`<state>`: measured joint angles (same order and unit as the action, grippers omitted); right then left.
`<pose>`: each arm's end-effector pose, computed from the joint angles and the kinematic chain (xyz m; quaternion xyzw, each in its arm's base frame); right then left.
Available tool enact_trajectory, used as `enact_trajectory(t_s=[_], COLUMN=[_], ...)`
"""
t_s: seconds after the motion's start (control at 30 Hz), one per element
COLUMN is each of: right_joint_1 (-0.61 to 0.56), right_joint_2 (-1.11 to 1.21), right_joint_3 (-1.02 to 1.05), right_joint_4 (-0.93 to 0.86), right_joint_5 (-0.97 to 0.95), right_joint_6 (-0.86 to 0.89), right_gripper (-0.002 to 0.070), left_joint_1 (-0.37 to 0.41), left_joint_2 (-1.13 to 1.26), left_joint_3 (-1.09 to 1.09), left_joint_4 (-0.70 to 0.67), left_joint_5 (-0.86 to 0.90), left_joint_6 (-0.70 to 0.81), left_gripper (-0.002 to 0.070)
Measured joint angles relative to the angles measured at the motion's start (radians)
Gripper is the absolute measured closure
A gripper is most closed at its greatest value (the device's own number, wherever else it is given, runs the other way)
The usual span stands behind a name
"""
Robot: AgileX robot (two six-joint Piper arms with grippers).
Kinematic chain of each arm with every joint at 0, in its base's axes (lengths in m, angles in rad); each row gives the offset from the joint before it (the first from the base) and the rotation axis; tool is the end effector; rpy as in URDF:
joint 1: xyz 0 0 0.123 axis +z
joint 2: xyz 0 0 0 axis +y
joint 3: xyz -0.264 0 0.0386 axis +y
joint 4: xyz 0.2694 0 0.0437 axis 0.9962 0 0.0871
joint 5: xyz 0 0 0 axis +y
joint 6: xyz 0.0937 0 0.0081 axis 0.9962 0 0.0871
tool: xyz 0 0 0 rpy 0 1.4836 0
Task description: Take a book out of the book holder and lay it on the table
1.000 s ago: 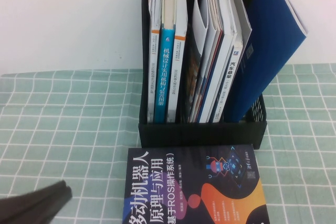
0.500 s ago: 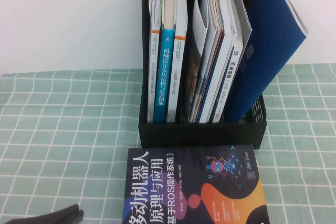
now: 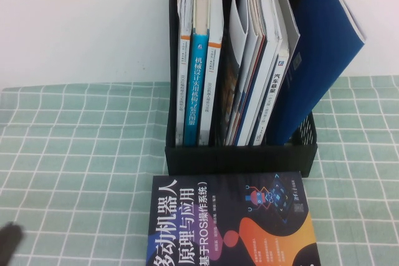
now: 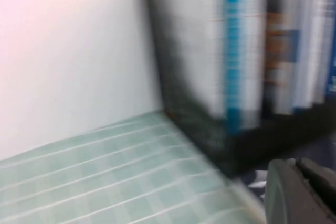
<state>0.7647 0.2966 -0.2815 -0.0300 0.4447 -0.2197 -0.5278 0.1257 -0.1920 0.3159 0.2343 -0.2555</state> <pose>0.0848 0.0797 0.2424 -0.3969 0.7242 0.1393 0.5465 0.0919 -0.0457 0.2492 0.1854 0.7073 -0.1349 0.6687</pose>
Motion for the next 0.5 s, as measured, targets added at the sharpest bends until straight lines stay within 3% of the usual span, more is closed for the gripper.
enact_trajectory(t_s=[0.17, 0.27, 0.5], right_joint_1=[0.0, 0.0, 0.0], right_joint_2=[0.0, 0.0, 0.0], right_joint_3=[0.008, 0.008, 0.008], right_joint_4=[0.0, 0.0, 0.0], right_joint_5=[0.004, 0.008, 0.022], right_joint_6=[0.002, 0.004, 0.004], right_gripper=[0.0678, 0.0678, 0.0678], left_joint_1=[0.247, 0.347, 0.416], left_joint_2=[-0.107, -0.133, -0.137], left_joint_3=[0.125, 0.204, 0.215], left_joint_4=[-0.029, -0.032, -0.05], left_joint_5=[-0.061, -0.128, 0.009], left_joint_6=[-0.018, -0.032, -0.074], left_gripper=[0.0678, 0.0678, 0.0678])
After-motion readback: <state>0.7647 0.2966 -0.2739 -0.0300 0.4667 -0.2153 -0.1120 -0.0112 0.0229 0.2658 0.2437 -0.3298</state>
